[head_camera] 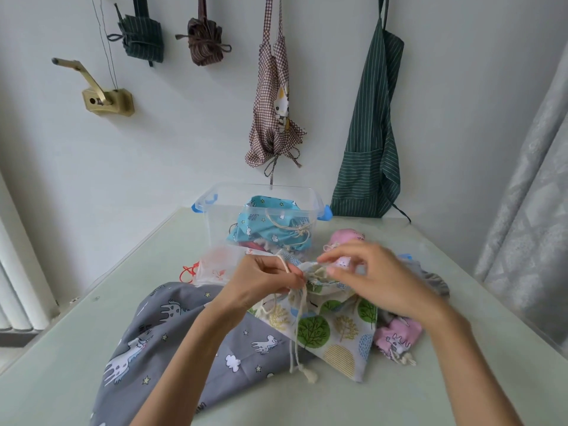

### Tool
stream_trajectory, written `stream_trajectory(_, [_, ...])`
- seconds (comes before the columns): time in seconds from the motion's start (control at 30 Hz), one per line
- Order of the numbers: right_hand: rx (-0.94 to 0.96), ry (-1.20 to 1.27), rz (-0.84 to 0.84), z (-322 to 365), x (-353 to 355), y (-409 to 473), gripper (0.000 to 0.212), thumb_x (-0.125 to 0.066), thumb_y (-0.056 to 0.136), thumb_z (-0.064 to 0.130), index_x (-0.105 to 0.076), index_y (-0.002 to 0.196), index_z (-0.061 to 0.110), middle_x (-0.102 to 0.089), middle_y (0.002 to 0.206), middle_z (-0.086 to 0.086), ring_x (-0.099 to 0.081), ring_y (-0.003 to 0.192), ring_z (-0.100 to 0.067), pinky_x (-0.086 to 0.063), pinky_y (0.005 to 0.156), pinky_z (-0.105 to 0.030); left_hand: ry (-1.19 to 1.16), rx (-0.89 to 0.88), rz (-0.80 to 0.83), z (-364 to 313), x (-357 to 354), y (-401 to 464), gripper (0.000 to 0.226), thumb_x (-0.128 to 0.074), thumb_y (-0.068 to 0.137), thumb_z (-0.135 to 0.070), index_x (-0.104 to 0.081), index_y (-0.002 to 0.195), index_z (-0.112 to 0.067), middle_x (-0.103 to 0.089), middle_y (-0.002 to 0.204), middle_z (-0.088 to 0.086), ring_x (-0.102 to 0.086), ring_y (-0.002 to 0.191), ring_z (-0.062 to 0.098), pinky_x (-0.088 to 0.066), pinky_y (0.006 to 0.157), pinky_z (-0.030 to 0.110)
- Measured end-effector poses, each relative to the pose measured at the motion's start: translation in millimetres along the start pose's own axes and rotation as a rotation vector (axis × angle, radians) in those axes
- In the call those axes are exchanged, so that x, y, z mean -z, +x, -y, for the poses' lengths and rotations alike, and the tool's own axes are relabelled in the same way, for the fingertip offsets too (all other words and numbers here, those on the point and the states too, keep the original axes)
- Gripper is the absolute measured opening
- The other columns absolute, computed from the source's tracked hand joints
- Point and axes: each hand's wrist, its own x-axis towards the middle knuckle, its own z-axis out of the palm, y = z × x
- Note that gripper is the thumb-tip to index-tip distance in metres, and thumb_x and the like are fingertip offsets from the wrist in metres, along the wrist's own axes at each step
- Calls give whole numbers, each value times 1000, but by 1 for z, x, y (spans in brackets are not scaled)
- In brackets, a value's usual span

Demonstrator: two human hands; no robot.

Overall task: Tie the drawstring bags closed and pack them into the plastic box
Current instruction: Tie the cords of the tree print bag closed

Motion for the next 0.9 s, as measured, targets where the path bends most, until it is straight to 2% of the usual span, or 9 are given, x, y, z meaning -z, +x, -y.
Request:
stream_trajectory(0.07, [33,87,65,-3,-19,6,22,-67,85,27,-69,105,35,-63,98,10,-53,78,-14,-46,73,-24,38,-86,-14,-2,-2,-1,24,-72,69,5,-75,61,-17,-74,70,1,-66,69,10,-53,68,15])
stream_trajectory(0.1, [48,127,48,-5,-25,9,23,-69,83,26,-71,104,34,-63,95,9,-50,75,-14,-44,73,-23,49,-120,-26,-2,-2,-2,26,-72,69,7,-75,61,-18,-73,69,2,-67,70,12,-54,70,17])
stream_trajectory(0.2, [76,227,-40,-11,-34,13,20,-74,78,25,-72,94,37,-58,83,18,-45,66,-10,-40,66,-17,64,-191,-60,-3,-4,-4,26,-71,70,8,-75,63,-17,-73,68,2,-69,70,13,-56,72,20])
stream_trajectory(0.3, [92,207,-123,-11,-38,15,11,-73,72,35,-73,83,35,-58,74,25,-44,58,-5,-44,61,-23,101,-260,-98,-4,-7,-5,20,-72,70,6,-74,66,-13,-74,70,3,-70,69,12,-55,69,19])
stream_trajectory(0.4, [92,196,-190,-7,-41,14,20,-68,61,45,-71,72,29,-62,71,22,-52,58,-1,-48,59,-23,198,-359,-228,-5,-9,-8,19,-75,66,-1,-74,66,-19,-74,70,-3,-71,68,10,-54,67,15])
stream_trajectory(0.5, [120,244,-217,-3,-45,14,20,-65,59,41,-69,68,24,-64,70,16,-55,59,-1,-49,58,-19,211,-414,-368,-2,-9,-8,25,-76,68,0,-75,71,-25,-74,71,-8,-71,67,8,-54,66,14])
stream_trajectory(0.6, [168,257,-202,-1,-48,15,8,-72,68,30,-73,74,25,-66,74,13,-58,64,-5,-50,62,-19,133,-402,-430,3,-8,-6,17,-80,71,-6,-77,74,-23,-75,74,-6,-72,69,11,-57,68,22])
stream_trajectory(0.7, [116,337,-147,-5,-49,16,6,-70,80,27,-75,84,26,-71,80,11,-64,73,-2,-49,66,-13,163,-415,-472,5,-5,-5,10,-82,70,-14,-75,70,-22,-74,73,-7,-67,64,7,-54,60,19])
stream_trajectory(0.9, [-44,603,-24,-11,-54,19,12,-61,89,28,-70,96,32,-68,76,14,-58,60,-4,-48,65,-13,162,-440,-390,10,-9,-5,9,-83,69,-17,-76,75,-16,-74,71,-3,-70,65,12,-57,65,23])
